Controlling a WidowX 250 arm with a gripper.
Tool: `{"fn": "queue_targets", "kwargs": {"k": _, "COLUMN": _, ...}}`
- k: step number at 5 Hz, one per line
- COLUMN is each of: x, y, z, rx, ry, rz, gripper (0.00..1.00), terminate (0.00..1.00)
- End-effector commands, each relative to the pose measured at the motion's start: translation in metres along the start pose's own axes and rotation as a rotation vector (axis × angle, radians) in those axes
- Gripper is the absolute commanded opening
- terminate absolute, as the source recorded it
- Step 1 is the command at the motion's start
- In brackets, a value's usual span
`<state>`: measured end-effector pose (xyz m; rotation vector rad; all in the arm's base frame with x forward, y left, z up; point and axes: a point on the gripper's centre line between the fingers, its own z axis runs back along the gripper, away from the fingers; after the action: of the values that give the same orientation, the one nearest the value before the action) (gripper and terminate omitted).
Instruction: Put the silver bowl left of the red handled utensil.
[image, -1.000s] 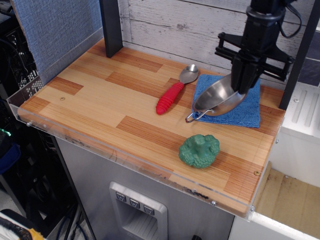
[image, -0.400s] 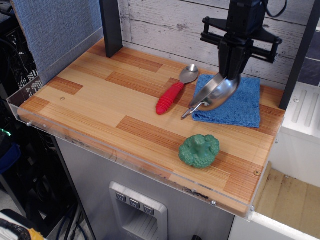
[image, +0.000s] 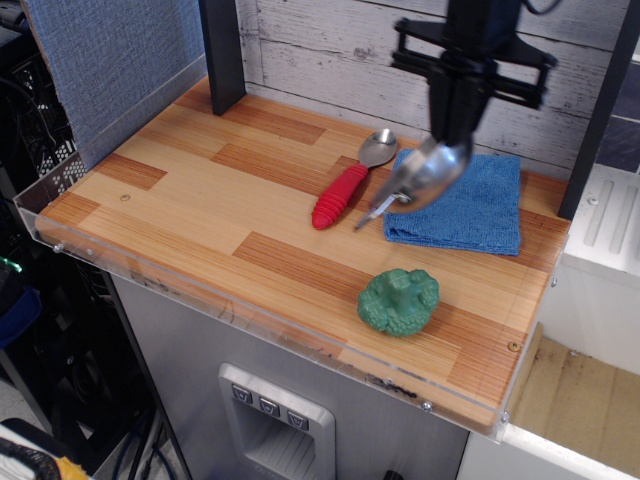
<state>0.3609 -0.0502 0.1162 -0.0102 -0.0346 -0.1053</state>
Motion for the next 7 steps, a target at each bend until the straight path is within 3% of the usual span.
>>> {"fn": "queue_targets", "kwargs": {"k": 1, "x": -0.025, "y": 0.077, "z": 0.03, "rx": 0.024, "ry": -0.061, "rz": 0.159, "gripper": 0.0, "terminate": 0.0}}
{"fn": "queue_targets", "kwargs": {"k": 3, "x": -0.049, "y": 0.167, "z": 0.022, "rx": 0.048, "ry": -0.028, "rz": 0.297, "gripper": 0.0, "terminate": 0.0}}
{"fn": "queue_targets", "kwargs": {"k": 4, "x": -0.054, "y": 0.196, "z": 0.013, "rx": 0.035, "ry": -0.02, "rz": 0.356, "gripper": 0.0, "terminate": 0.0}}
{"fn": "queue_targets", "kwargs": {"k": 7, "x": -0.025, "y": 0.174, "z": -0.024, "rx": 0.029, "ry": 0.033, "rz": 0.301, "gripper": 0.0, "terminate": 0.0}}
